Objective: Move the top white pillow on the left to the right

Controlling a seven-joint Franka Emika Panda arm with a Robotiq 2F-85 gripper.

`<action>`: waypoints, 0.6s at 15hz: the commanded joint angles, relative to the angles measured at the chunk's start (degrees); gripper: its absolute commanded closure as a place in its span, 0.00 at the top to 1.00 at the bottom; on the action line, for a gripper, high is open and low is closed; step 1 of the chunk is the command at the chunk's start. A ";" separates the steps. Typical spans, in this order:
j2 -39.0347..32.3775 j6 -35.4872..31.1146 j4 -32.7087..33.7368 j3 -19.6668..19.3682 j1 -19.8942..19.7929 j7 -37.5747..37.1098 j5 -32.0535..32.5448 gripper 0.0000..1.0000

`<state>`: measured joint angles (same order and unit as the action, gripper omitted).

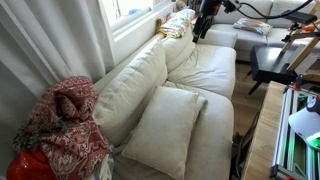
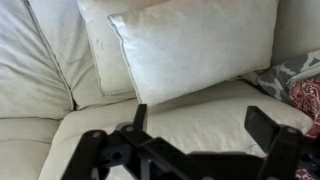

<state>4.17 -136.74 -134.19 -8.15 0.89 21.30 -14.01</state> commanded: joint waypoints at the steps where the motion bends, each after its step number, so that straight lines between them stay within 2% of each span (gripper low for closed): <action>1: -14.91 -4.03 10.07 2.23 -1.05 7.67 -6.34 1.00; 4: -23.78 -3.82 17.50 5.45 -3.99 8.37 -5.38 1.00; 5: -17.45 -4.39 11.68 5.93 -4.04 5.82 -3.85 1.00; 7: -22.29 -4.47 15.64 7.15 -5.13 5.95 -3.47 1.00; 9: -23.82 -4.49 17.07 7.40 -5.48 5.95 -3.34 1.00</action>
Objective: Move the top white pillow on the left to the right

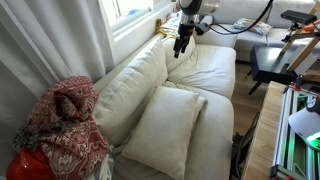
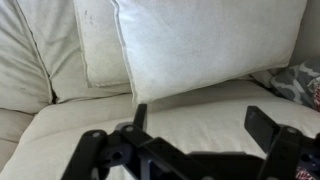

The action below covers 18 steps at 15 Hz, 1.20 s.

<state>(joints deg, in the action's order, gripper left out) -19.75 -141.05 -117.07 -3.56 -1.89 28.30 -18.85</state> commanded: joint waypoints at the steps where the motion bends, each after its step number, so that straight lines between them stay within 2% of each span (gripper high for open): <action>1: 0.06 -0.18 0.13 2.84 -2.76 -1.02 1.50 1.00; 5: -11.46 8.23 11.79 5.74 -7.20 2.37 -1.11 1.00; 11: -28.32 15.02 27.52 9.16 -12.25 4.71 0.46 1.00; 18: -46.19 26.04 47.55 12.08 -14.85 6.44 0.65 1.00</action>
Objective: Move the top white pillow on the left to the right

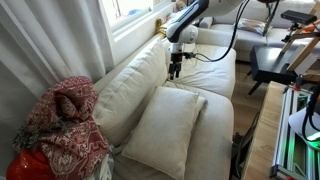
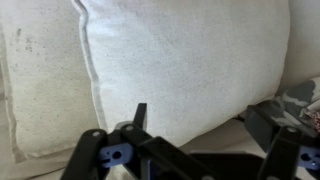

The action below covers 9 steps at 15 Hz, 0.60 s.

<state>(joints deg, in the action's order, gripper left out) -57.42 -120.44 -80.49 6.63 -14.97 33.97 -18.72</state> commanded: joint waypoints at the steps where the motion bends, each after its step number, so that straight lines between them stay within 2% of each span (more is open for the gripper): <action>1: -10.70 6.49 13.70 1.83 -1.72 0.35 0.66 1.00; 9: -26.95 15.99 34.82 0.26 -1.27 -1.85 0.75 1.00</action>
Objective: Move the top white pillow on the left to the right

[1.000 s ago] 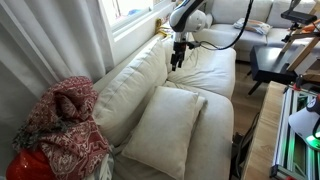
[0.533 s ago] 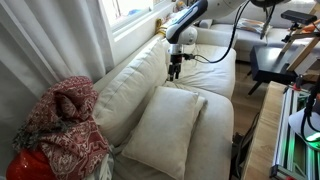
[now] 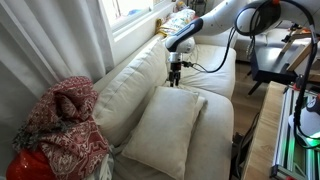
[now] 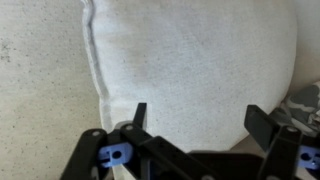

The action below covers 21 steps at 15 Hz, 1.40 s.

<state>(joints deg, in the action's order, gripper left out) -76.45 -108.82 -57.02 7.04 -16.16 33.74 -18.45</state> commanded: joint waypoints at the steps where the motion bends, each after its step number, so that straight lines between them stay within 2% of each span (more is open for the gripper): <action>1: -9.77 5.08 13.89 -0.37 0.03 -2.15 0.42 1.00; 4: -14.77 6.55 20.92 -1.04 0.48 -4.53 0.57 1.00; 5: -9.22 2.51 11.54 -0.22 -0.49 -4.40 1.04 1.00; 15: -9.72 -5.43 11.10 -1.05 -0.39 -8.38 1.98 1.00; 19: -9.73 -4.12 9.76 0.09 -0.38 -6.54 2.17 1.00; 20: -9.72 -3.84 9.57 0.26 -0.18 -6.33 2.28 0.89; 21: -9.71 -3.54 9.39 0.33 0.00 -6.29 2.43 0.74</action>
<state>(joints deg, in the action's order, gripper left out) -86.17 -112.85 -46.47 6.39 -16.11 26.77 -17.38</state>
